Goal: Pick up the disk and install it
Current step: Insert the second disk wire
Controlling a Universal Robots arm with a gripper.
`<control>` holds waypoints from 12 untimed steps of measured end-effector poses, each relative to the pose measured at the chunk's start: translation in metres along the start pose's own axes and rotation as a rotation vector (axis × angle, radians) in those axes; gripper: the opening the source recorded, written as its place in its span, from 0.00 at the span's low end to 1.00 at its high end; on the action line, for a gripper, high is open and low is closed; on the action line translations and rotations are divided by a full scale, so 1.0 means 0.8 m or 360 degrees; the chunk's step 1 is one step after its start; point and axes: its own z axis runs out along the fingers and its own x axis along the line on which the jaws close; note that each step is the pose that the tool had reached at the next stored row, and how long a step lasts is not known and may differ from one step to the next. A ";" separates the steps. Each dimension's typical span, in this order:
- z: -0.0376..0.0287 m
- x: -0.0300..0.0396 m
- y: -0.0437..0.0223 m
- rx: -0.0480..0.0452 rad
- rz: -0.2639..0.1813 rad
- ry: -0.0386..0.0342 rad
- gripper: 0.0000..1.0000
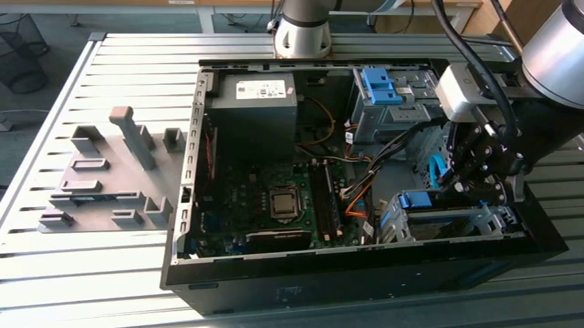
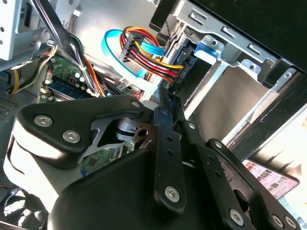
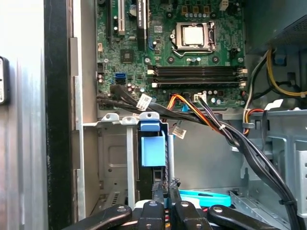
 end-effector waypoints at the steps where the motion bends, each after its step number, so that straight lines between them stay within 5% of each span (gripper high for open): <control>1: 0.0001 0.0007 0.0000 -0.0001 0.0000 -0.0012 0.16; 4: 0.0006 0.0032 -0.0002 -0.0002 -0.0001 -0.0037 0.16; 12: 0.0009 0.0057 -0.0003 -0.0002 -0.0001 -0.0038 0.16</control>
